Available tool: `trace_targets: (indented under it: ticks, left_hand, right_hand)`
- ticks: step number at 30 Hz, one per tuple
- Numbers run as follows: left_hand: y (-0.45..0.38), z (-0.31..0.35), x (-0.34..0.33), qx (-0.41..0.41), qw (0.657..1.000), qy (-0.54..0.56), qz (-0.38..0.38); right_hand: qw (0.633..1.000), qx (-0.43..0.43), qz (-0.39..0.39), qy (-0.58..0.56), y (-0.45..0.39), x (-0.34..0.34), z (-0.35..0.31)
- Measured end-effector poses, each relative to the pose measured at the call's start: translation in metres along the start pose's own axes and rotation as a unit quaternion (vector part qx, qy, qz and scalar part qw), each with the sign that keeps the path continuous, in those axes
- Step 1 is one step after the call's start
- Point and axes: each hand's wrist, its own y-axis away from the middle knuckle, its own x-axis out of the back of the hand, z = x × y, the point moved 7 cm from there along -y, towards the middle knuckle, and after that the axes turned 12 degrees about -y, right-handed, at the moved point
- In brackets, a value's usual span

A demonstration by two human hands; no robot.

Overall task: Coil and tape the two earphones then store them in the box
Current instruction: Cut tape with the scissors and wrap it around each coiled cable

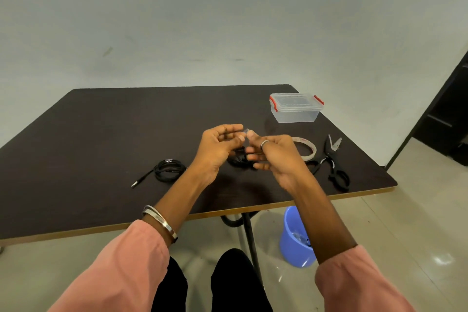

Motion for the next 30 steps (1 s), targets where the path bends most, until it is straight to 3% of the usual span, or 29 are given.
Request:
trace_targets:
  ticks: [3,7,13,17,21,24,26,30]
  left_hand:
    - [0.001,0.002,0.008,-0.015,1.000,-0.025,0.005]
    - [-0.001,0.005,0.021,-0.034,0.997,-0.067,0.019]
    - [-0.006,0.010,0.030,-0.064,0.998,-0.020,0.013]
    - [-0.016,0.007,0.029,-0.031,0.999,0.029,0.010]
    - [-0.029,-0.002,0.022,0.037,0.994,0.091,0.036]
    - [-0.044,-0.007,0.021,0.035,0.994,-0.072,0.075]
    - [-0.054,-0.003,0.012,-0.020,0.966,-0.253,0.058]
    - [-0.075,-0.018,-0.016,-0.058,0.809,-0.581,-0.068]
  right_hand:
    - [0.997,-0.051,-0.008,-0.061,-0.009,-0.014,0.008]
    - [0.996,-0.034,0.012,-0.082,-0.019,-0.017,0.006]
    - [0.995,-0.043,-0.015,-0.084,-0.034,-0.019,0.000]
    - [0.995,-0.037,-0.005,-0.095,-0.044,-0.019,-0.006]
    - [0.993,-0.008,0.062,-0.099,-0.056,-0.007,-0.013]
    - [0.989,0.030,0.123,-0.071,-0.068,0.011,-0.015]
    - [0.986,0.055,0.155,-0.035,-0.071,0.020,-0.014]
    - [0.985,0.060,0.159,-0.035,-0.074,0.025,-0.001]
